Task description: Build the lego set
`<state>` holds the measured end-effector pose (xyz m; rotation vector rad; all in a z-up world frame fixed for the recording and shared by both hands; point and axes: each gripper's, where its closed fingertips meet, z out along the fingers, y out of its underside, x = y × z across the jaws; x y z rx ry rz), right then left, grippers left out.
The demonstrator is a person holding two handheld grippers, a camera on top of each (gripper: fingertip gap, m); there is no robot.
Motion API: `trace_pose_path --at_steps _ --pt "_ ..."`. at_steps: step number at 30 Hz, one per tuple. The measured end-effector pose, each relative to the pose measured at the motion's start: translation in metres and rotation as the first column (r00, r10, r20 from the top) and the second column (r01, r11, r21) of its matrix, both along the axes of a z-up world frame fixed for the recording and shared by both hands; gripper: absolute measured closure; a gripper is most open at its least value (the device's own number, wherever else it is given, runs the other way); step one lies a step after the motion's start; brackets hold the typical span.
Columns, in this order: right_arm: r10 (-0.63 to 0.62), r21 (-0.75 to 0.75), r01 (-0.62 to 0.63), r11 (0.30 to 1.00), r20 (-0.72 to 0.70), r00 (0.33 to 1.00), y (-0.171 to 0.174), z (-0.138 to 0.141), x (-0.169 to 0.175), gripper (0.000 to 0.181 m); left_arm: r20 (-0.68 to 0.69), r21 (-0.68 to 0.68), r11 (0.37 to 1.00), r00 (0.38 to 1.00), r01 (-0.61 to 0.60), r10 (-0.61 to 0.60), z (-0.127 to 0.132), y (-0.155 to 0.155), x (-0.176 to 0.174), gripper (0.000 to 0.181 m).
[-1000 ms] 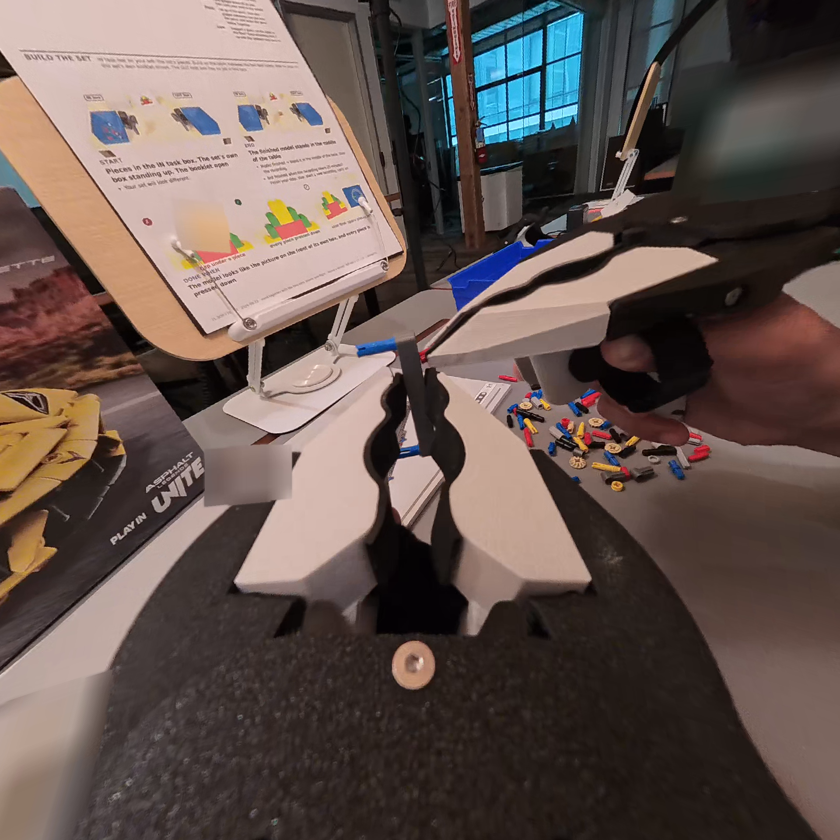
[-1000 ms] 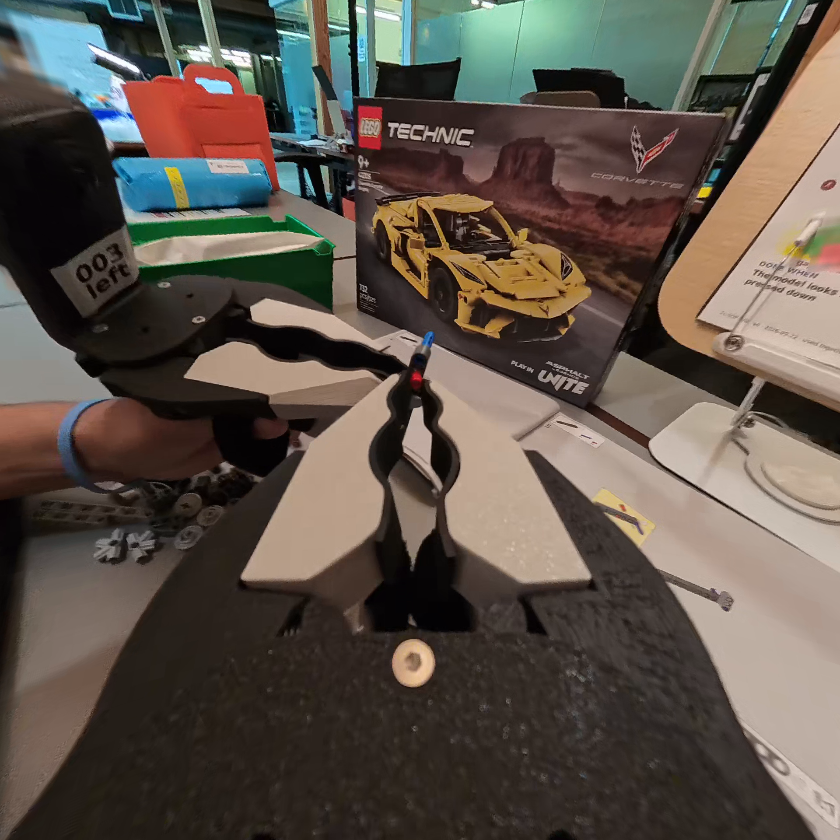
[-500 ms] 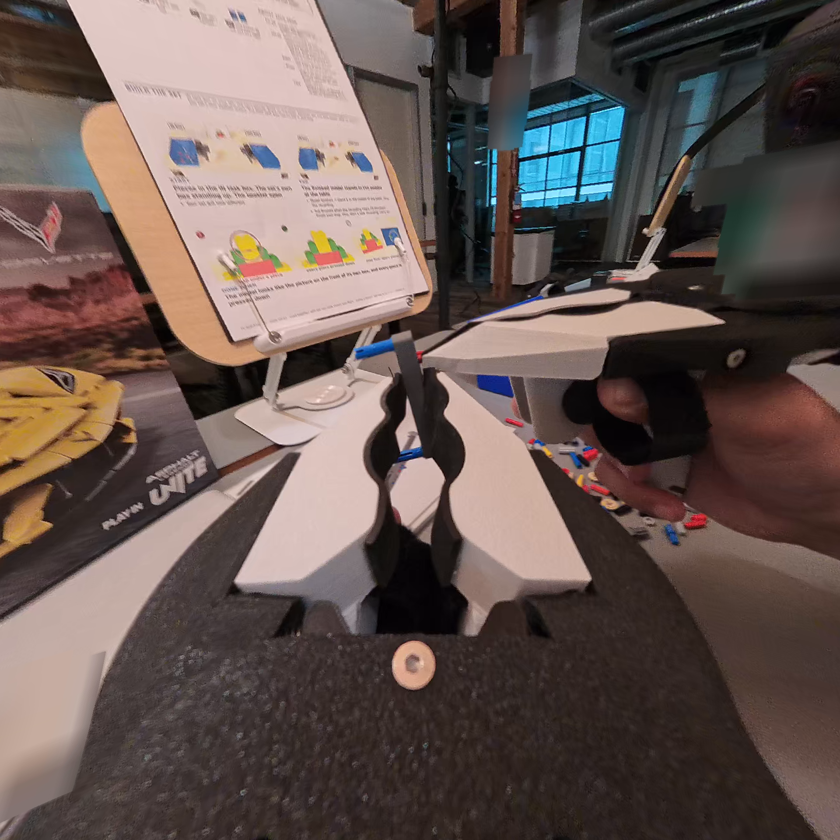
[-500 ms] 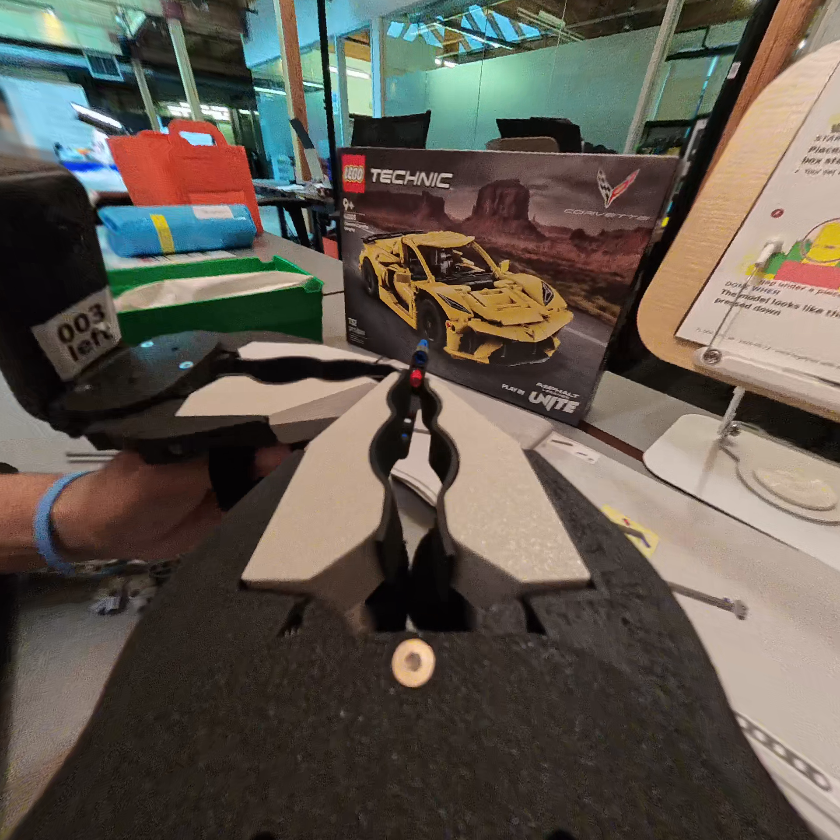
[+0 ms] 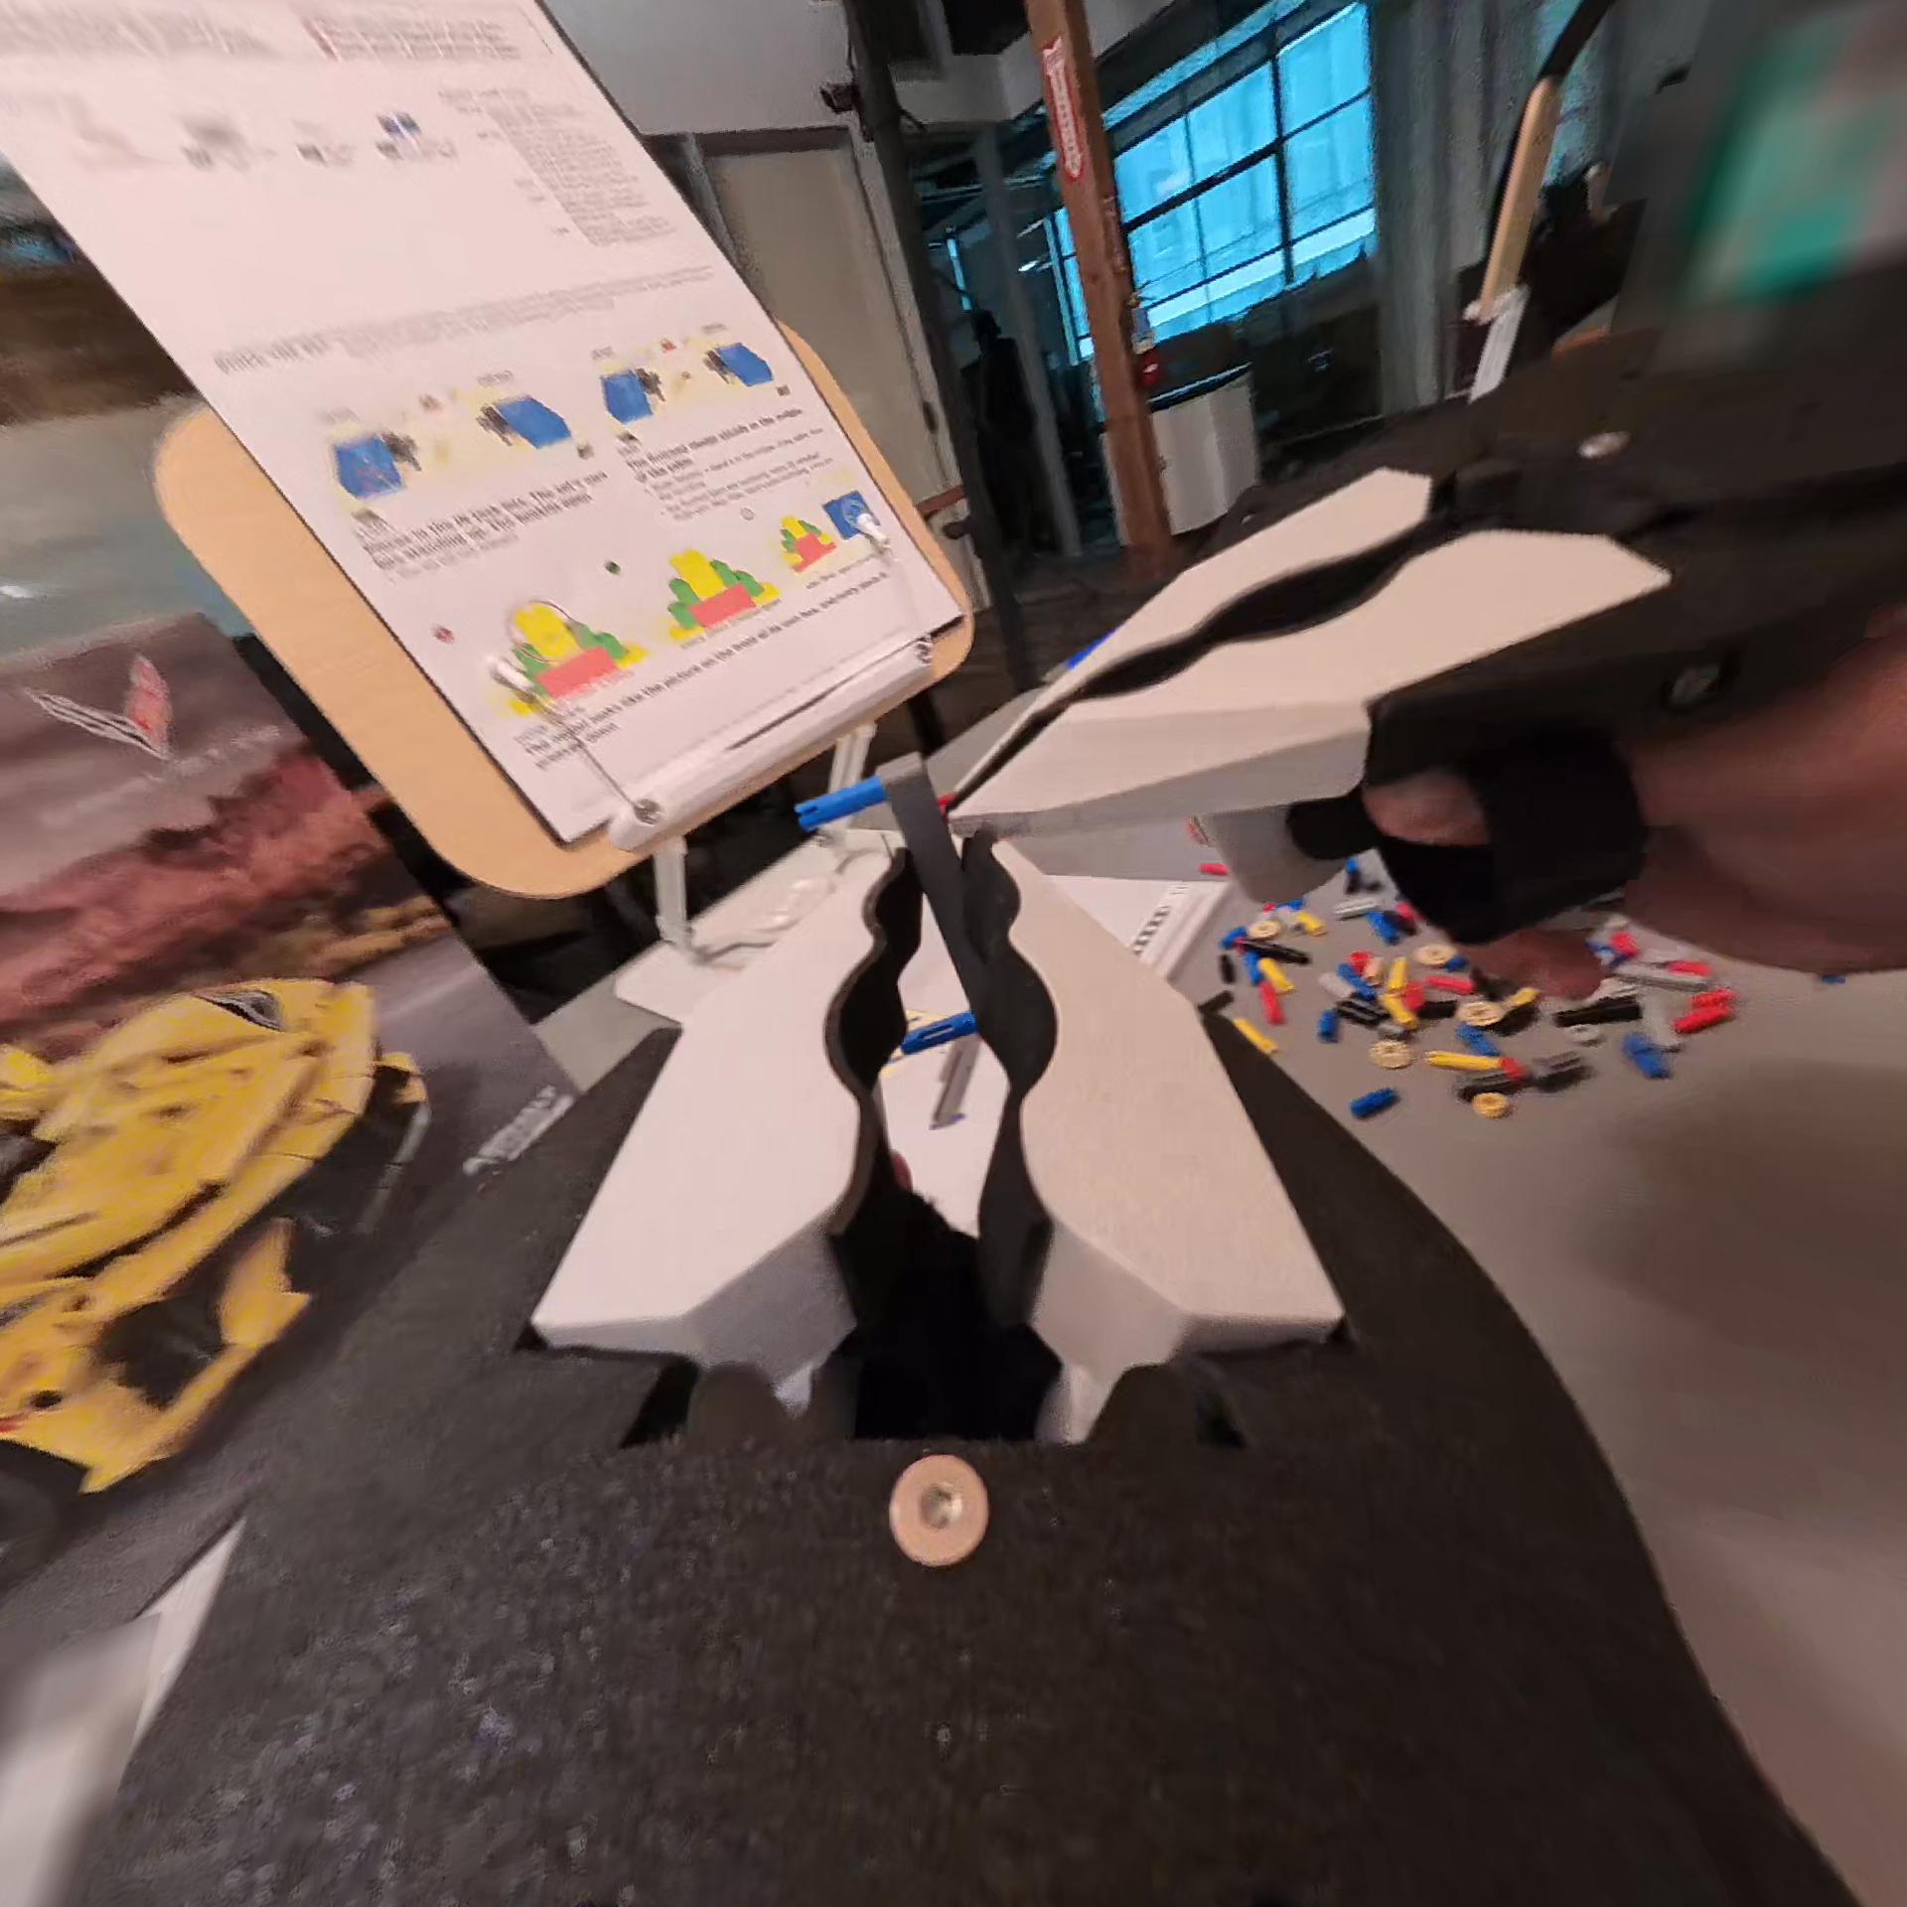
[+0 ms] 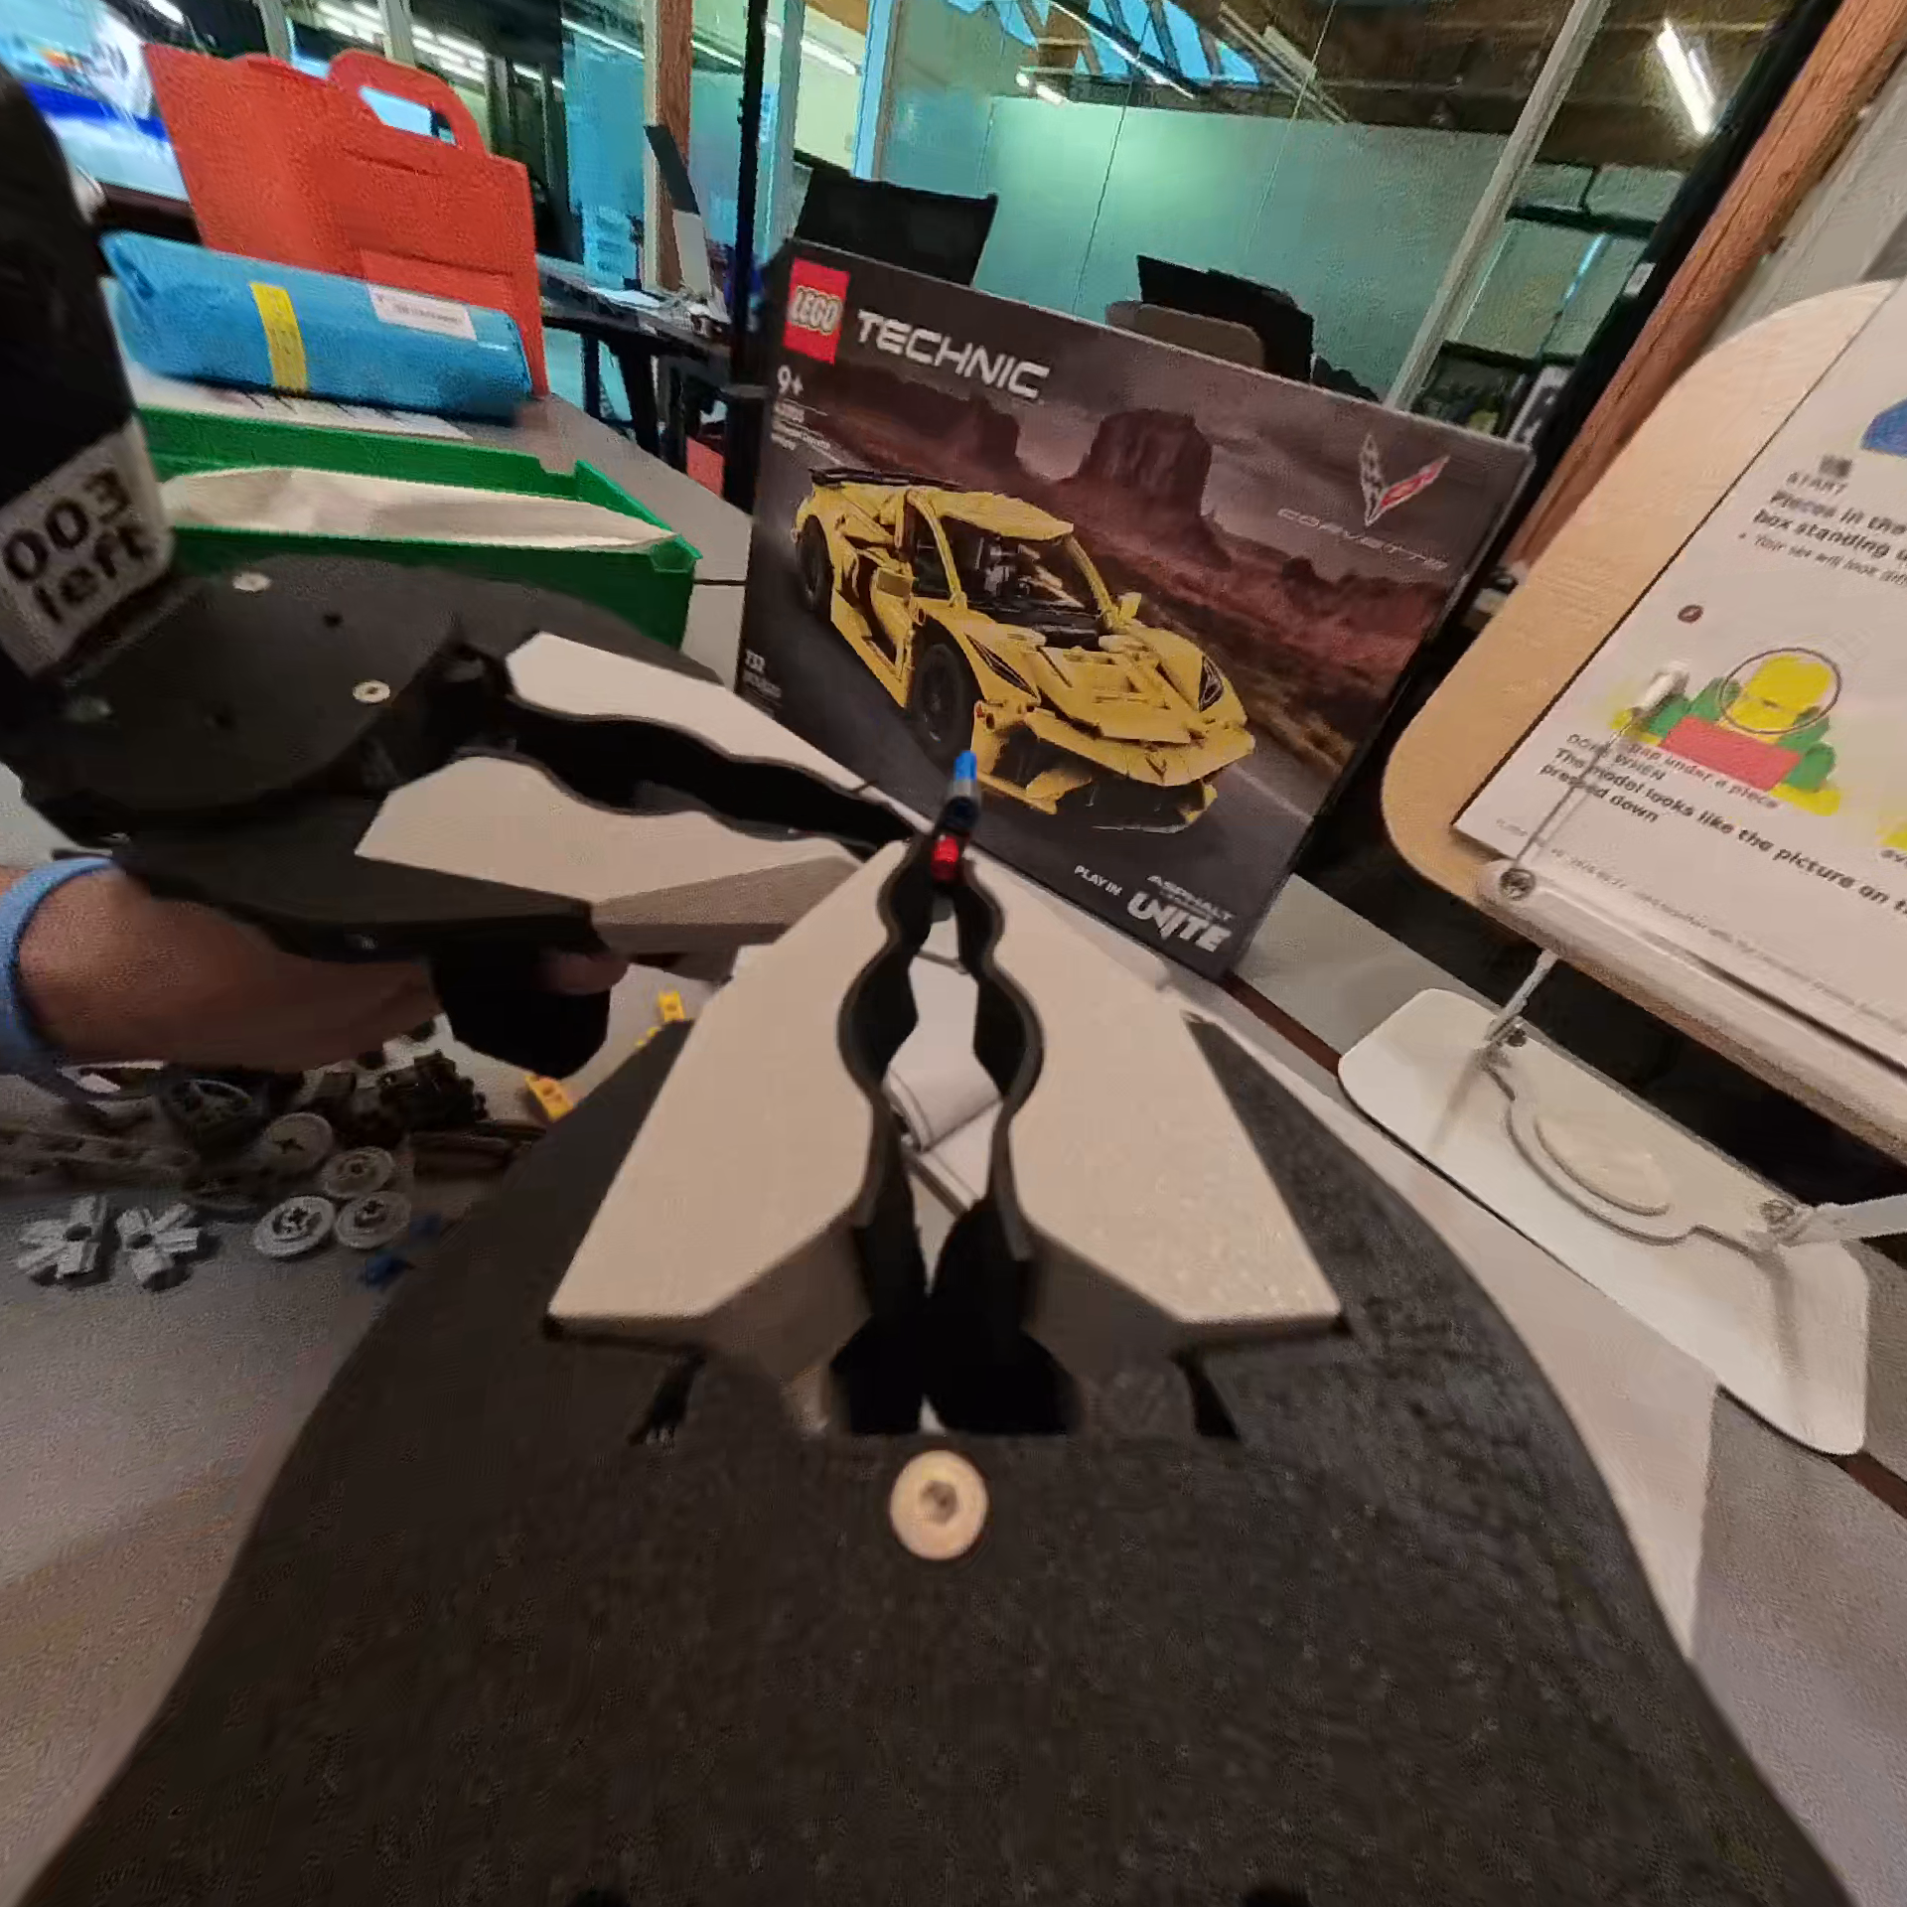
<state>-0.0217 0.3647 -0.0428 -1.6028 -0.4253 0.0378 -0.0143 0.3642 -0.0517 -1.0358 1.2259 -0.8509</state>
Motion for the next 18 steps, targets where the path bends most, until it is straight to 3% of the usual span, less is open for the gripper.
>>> trace_pose_path --at_steps 3,4,5,7,8,13,18 --pt "-0.033 0.002 0.033 0.999 0.083 0.996 0.000 -0.002 0.000 0.177 -0.019 0.004 1.000 1.000 0.018 -0.018 -0.003 0.000 0.000 0.174" --pt "-0.019 -0.010 0.019 1.000 0.018 1.000 0.001 -0.001 0.000 0.177 -0.021 0.033 0.999 1.000 0.010 -0.009 -0.002 0.001 -0.001 0.174" --pt "0.022 -0.036 -0.027 0.999 -0.136 0.990 0.001 0.000 -0.002 0.178 -0.016 0.043 0.999 1.000 0.000 0.001 0.000 0.002 -0.001 0.175" --pt "0.098 -0.075 -0.144 0.987 -0.430 0.897 0.002 0.002 -0.003 0.177 -0.006 0.058 0.998 0.999 -0.040 0.041 0.001 0.004 -0.001 0.175" --pt "0.100 -0.089 -0.162 0.983 -0.478 0.872 0.004 -0.001 -0.002 0.178 -0.007 0.064 0.996 0.998 -0.069 0.069 0.000 0.007 0.000 0.175" --pt "0.040 -0.089 -0.068 0.994 -0.284 0.958 0.007 -0.008 0.003 0.177 0.019 -0.255 0.967 1.000 0.022 -0.017 -0.010 0.009 0.005 0.174" --pt "0.010 -0.070 -0.027 0.997 -0.236 0.972 0.007 -0.007 0.004 0.177 0.006 -0.243 0.970 1.000 -0.012 0.014 -0.012 0.014 0.003 0.175"
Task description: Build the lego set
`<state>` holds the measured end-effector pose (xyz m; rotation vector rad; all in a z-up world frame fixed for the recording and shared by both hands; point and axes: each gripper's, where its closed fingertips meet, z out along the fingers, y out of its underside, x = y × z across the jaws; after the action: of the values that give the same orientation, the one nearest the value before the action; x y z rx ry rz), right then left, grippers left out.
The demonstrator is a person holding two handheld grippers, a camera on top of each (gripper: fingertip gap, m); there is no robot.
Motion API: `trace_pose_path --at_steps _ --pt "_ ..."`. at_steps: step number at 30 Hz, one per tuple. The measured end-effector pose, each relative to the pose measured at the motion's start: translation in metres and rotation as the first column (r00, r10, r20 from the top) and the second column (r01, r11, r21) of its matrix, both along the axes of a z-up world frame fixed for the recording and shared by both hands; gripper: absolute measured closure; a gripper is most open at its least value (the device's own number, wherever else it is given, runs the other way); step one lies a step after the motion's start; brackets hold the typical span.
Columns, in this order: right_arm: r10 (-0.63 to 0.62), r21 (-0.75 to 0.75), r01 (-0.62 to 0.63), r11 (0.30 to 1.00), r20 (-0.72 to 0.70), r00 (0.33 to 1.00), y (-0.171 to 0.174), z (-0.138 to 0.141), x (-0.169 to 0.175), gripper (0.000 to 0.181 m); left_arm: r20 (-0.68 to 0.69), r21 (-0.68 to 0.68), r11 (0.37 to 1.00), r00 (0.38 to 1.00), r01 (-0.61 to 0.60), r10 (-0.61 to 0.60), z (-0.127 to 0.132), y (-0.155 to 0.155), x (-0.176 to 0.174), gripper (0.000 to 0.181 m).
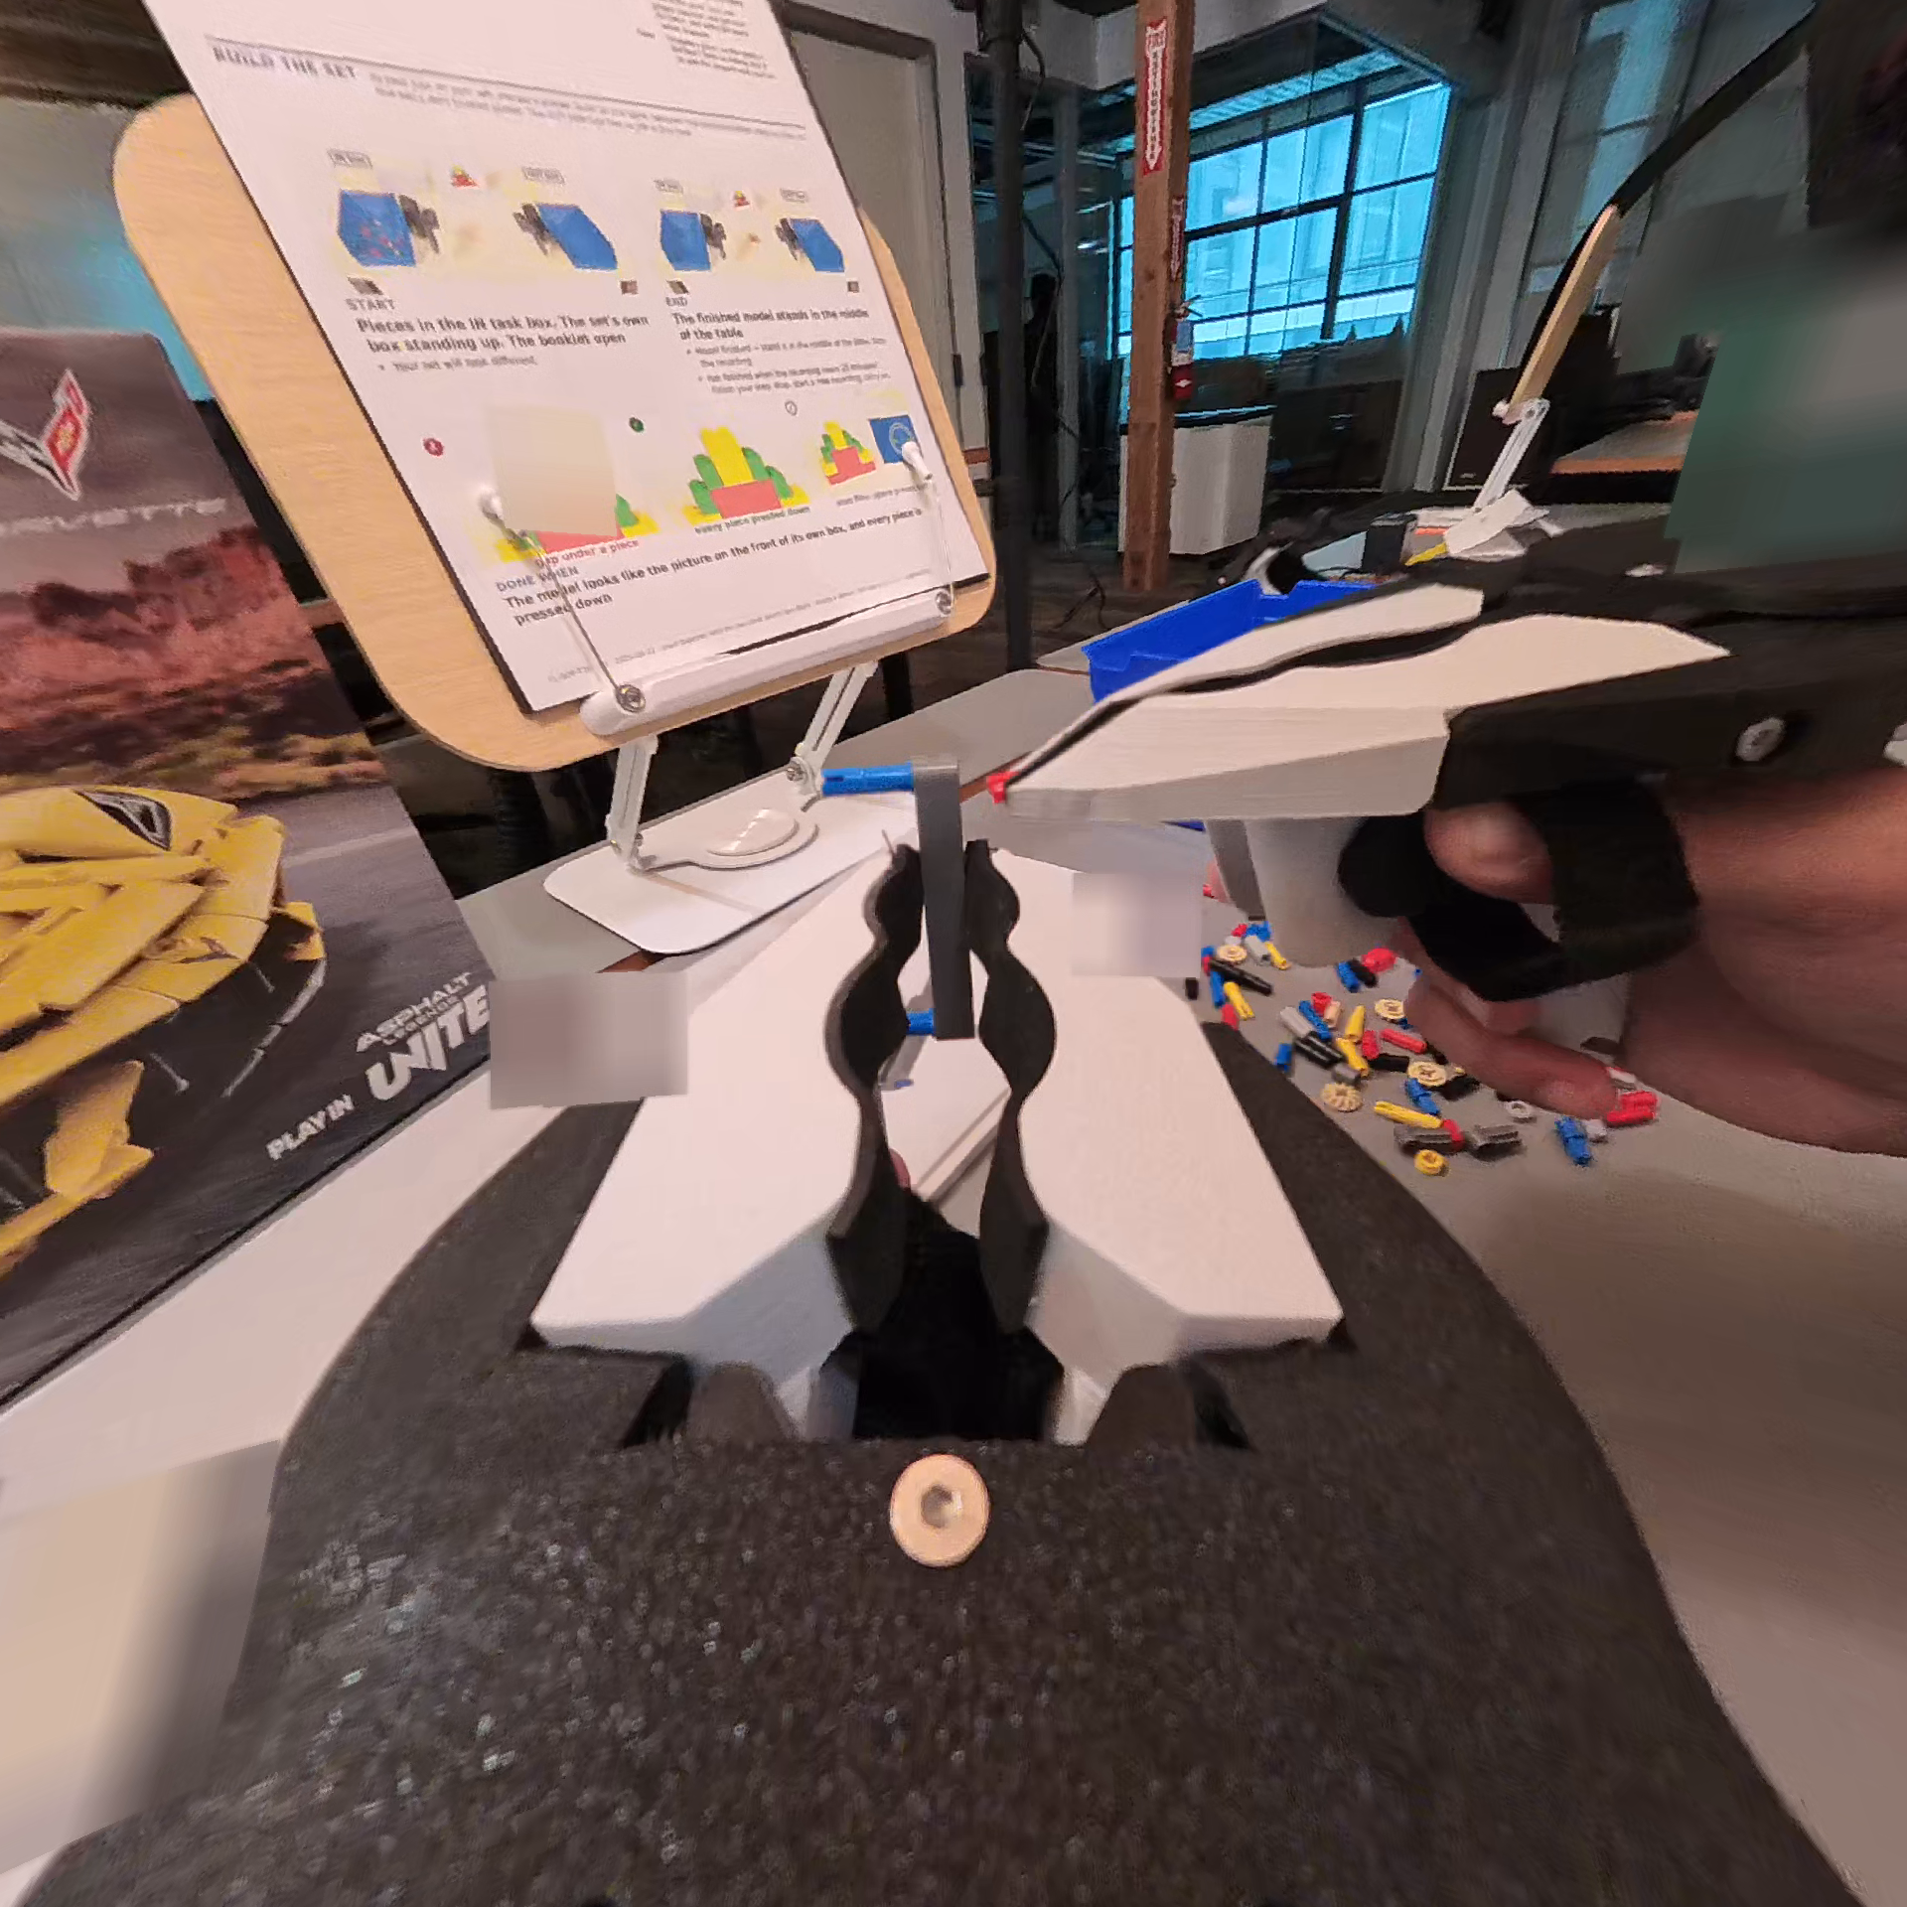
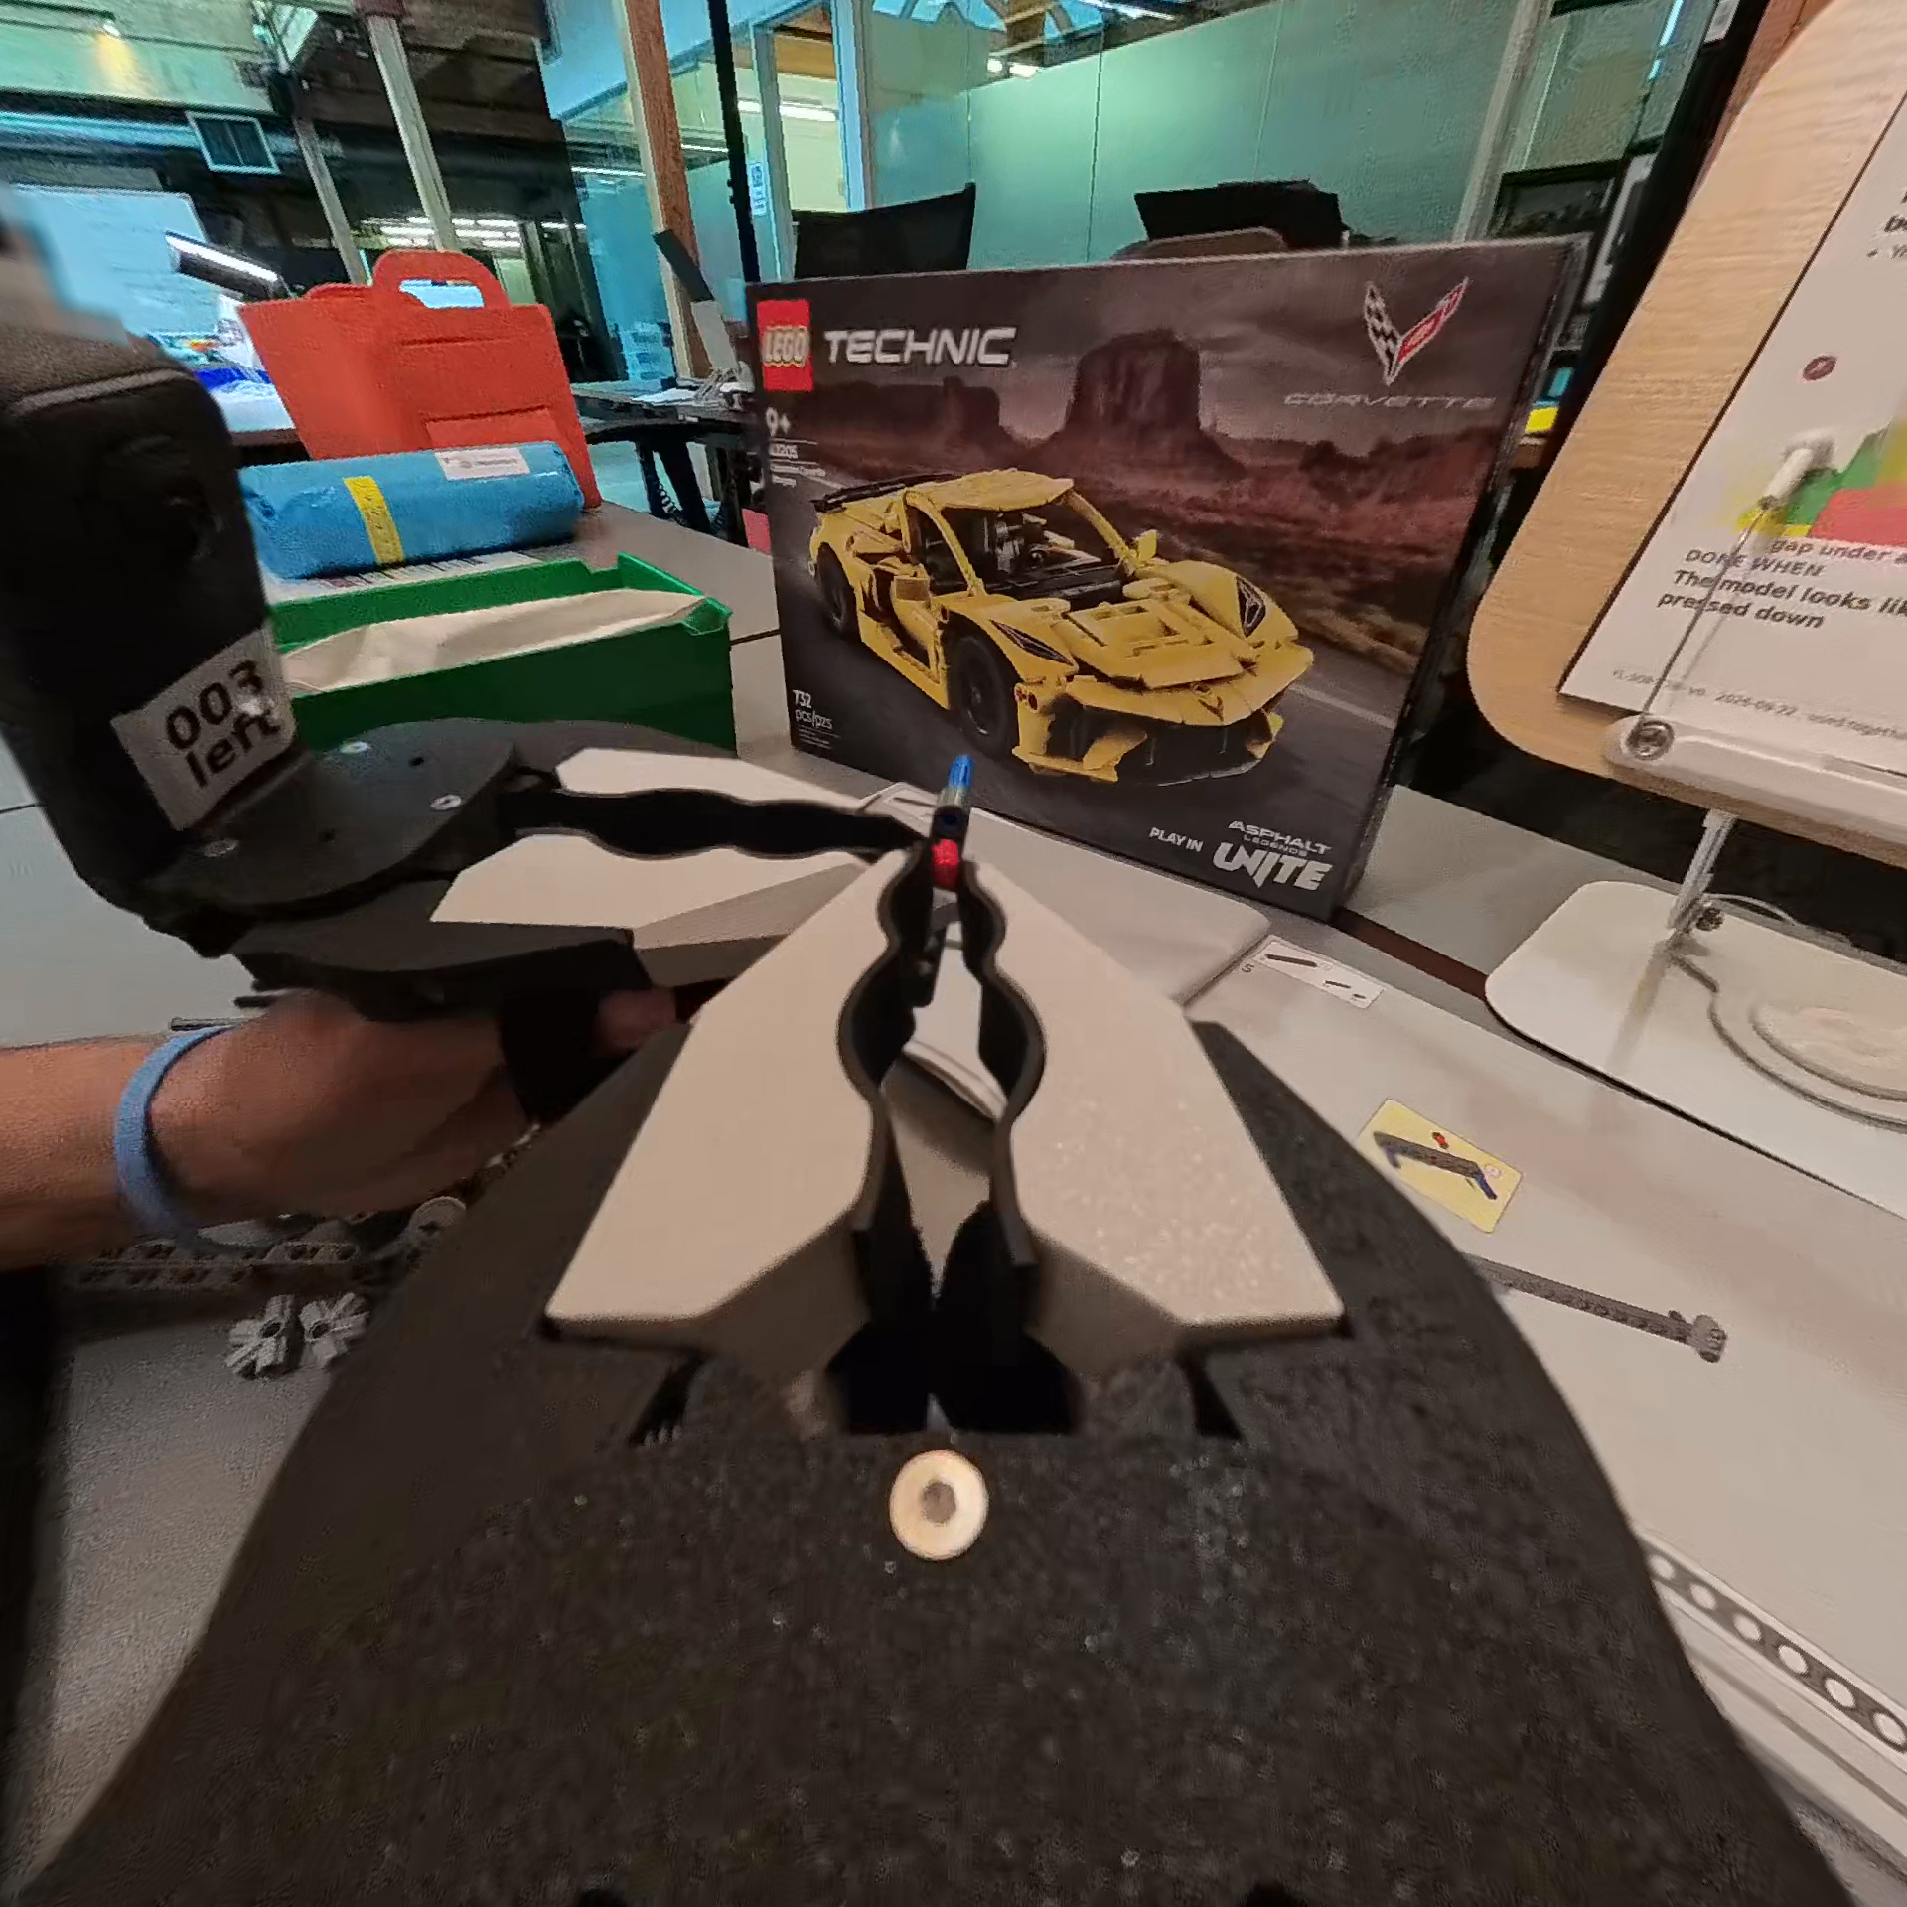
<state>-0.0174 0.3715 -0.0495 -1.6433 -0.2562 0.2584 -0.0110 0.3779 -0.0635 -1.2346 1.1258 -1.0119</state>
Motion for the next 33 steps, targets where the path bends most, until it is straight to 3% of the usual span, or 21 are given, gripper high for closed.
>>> trace_pose_path --at_steps 6,15,26,33 --pt "-0.015 0.015 0.014 1.000 0.050 0.999 -0.0022 0.0021 -0.0006 0.177 -0.008 0.086 0.996 1.000 -0.019 0.019 0.0029 -0.0061 -0.0007 0.175" --pt "-0.019 0.024 0.017 1.000 0.093 0.995 -0.0018 0.0008 -0.0041 0.177 0.007 0.028 1.000 1.000 0.005 -0.006 0.0045 -0.0066 -0.0015 0.174" --pt "-0.021 0.008 0.020 1.000 0.071 0.997 -0.0012 -0.0003 -0.0021 0.177 0.014 0.030 1.000 1.000 0.003 -0.003 0.0054 -0.0068 -0.0020 0.175" --pt "0.014 -0.020 -0.015 1.000 -0.018 1.000 -0.0020 0.0000 -0.0040 0.177 0.021 0.046 0.999 1.000 -0.003 0.002 0.0068 -0.0072 -0.0027 0.174"
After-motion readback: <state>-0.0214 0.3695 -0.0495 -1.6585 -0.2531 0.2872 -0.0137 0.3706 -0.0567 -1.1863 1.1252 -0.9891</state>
